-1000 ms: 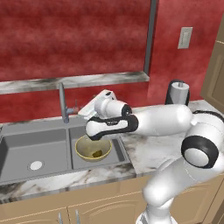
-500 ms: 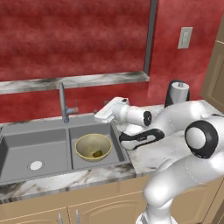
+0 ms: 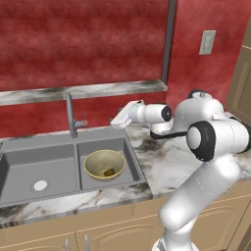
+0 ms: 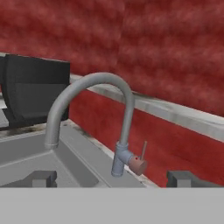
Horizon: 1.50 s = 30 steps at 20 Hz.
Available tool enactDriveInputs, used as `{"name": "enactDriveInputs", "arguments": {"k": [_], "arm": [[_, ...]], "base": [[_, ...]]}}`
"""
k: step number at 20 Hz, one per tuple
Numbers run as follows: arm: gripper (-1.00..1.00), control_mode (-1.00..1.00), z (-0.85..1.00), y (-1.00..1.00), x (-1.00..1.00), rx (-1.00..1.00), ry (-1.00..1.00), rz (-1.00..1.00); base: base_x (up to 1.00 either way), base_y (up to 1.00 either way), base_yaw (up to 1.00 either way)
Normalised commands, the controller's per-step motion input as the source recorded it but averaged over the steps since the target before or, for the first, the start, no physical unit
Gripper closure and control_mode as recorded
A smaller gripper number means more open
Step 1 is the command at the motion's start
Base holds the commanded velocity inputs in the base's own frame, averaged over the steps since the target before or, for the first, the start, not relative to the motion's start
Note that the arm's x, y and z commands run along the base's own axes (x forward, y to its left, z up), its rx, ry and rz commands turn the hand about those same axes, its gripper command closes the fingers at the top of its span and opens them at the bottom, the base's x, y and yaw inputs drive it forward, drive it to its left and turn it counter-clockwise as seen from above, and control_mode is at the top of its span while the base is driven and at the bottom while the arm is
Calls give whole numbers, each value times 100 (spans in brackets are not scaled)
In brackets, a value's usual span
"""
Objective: Pick the kiwi from the cabinet and place it in the bowl. Then pick the bowl and place it in the sink. Then turn on the sink facuet.
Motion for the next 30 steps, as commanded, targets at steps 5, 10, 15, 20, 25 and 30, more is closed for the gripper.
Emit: {"name": "enactDriveInputs", "arguments": {"k": [5,10,15,20,25,30], "arm": [[-100,-100,-40,49,5,0,-6,4],[-100,-100,-55,34,0,8,-7,0],[-100,-100,-78,0,3,20,-4,0],[-100,-100,-97,-5,7,24,0,0],[-100,-100,-80,0,15,17,0,0],[-100,-100,-54,0,38,11,-1,0]], "base": [[0,0,0],[0,0,0],[0,0,0],[0,0,0],[0,0,0],[0,0,0]]}}
